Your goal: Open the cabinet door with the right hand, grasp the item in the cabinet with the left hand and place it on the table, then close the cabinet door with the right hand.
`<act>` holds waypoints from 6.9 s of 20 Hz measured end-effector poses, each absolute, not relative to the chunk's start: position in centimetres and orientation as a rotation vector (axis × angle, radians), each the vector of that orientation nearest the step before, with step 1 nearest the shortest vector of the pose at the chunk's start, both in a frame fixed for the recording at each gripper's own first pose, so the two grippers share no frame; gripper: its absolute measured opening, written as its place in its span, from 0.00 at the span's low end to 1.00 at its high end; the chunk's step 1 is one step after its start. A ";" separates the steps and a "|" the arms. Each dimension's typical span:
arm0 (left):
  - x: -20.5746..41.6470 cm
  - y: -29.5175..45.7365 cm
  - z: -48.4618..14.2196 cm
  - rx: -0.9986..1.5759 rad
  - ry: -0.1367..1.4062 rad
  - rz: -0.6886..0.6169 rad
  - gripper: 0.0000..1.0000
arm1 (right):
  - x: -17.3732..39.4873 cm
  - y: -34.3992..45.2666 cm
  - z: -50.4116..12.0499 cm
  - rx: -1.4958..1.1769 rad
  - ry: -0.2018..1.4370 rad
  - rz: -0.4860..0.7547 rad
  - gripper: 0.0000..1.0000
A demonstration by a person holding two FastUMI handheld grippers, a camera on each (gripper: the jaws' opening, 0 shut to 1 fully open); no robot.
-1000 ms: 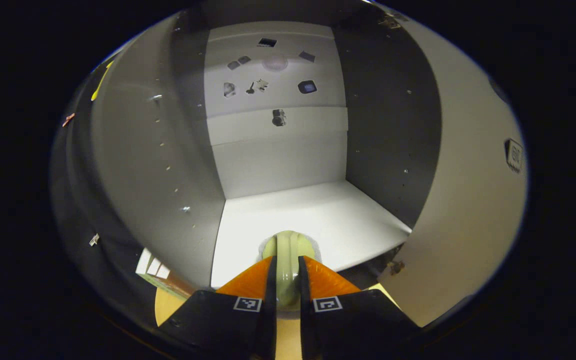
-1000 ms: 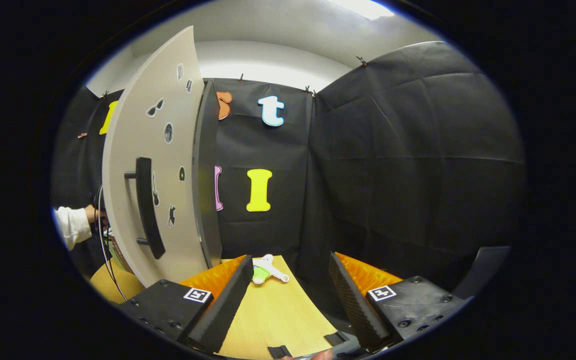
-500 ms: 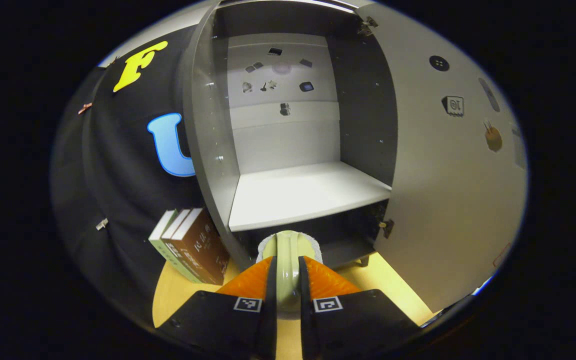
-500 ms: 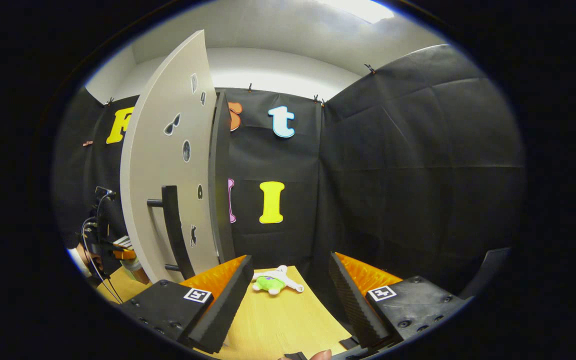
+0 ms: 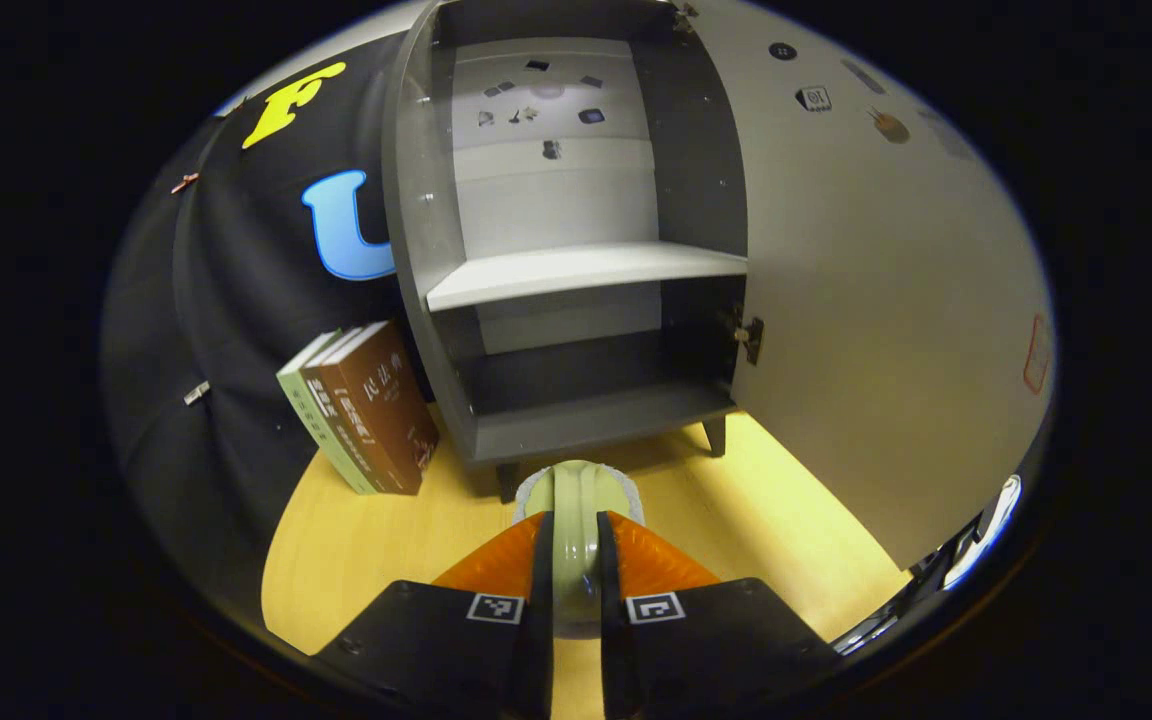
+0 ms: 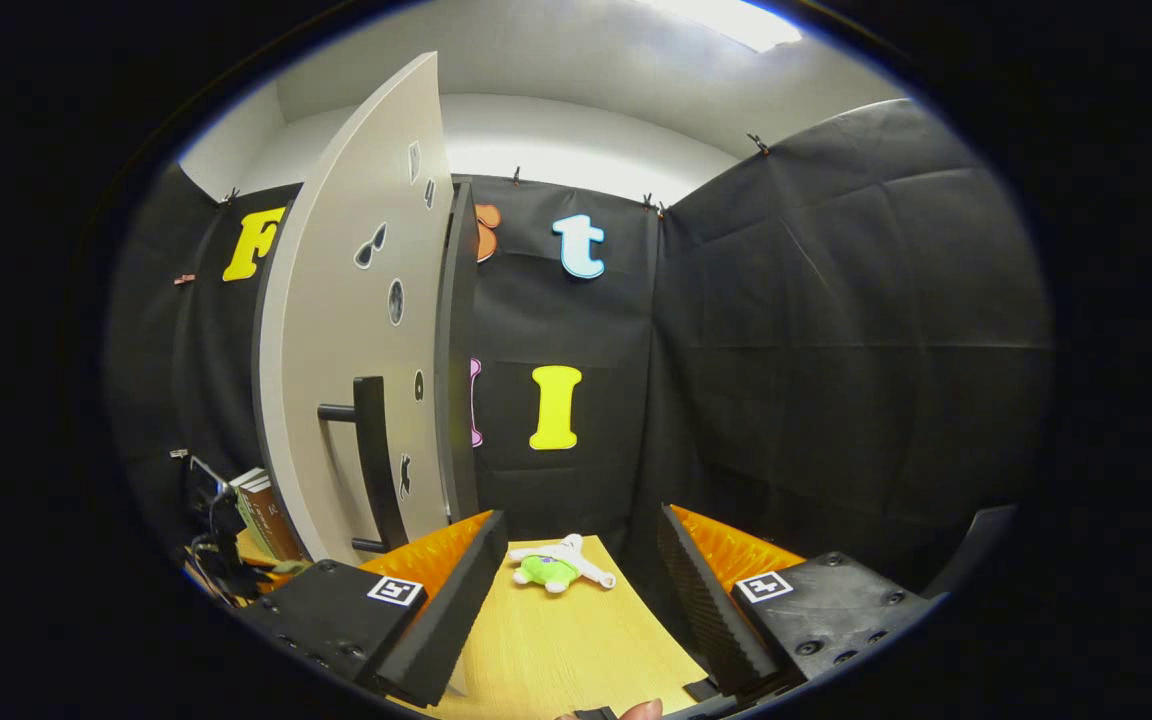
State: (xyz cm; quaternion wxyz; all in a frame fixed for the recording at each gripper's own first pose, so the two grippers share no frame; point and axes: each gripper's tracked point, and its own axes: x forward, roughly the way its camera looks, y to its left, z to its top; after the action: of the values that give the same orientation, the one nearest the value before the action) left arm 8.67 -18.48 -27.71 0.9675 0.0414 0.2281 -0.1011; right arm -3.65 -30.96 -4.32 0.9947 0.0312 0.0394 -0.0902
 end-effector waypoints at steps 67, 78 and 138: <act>-3.9 -1.4 0.8 -0.056 0.012 0.078 0.96 | 1.4 -27.8 -1.7 0.023 0.032 -0.151 0.95; -5.0 2.1 -0.5 -0.055 0.022 0.085 0.96 | 0.7 -20.6 -1.5 0.061 0.039 -0.107 0.96; -3.8 0.7 0.5 -0.044 -0.053 -0.019 0.96 | -2.2 -0.9 0.3 0.116 -0.032 0.168 0.98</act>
State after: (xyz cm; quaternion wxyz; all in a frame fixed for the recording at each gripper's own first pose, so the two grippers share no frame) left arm -3.80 0.75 0.53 0.9994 -0.0220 -0.0265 -0.0093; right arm -2.20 -0.90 0.30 0.9947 0.0579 -0.0157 0.0839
